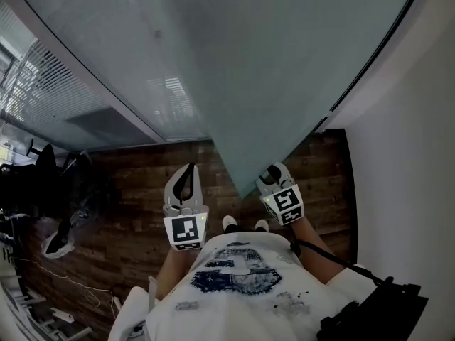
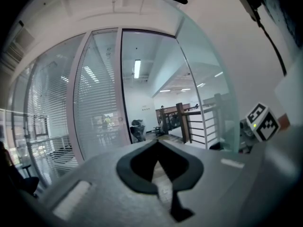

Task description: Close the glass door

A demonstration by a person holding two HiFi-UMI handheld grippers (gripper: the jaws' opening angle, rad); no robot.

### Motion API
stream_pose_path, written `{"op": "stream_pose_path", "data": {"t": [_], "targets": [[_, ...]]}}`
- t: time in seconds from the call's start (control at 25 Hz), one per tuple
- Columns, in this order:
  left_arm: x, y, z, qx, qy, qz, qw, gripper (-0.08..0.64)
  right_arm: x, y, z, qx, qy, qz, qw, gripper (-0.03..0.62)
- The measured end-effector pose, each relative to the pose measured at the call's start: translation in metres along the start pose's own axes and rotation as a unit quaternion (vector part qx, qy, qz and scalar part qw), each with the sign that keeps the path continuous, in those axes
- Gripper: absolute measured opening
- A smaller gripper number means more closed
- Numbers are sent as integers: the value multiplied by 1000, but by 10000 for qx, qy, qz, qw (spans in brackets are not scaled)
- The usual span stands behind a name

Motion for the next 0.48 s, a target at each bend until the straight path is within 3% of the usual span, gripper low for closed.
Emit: {"op": "stream_pose_path", "data": {"t": [0.48], "targets": [[-52,8,21,2,110,-128,9999,2,4,-51,-15,-42,-144,356,9993,120]]}}
Point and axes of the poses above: the fingertips, and each gripper's own axes: y backward along the fingers, x to its right, z out of its underside, the point moved 8 cm from there along y, backward along the fingers, and after that the axes turned 1 degree about z, right-handed, at the moved point
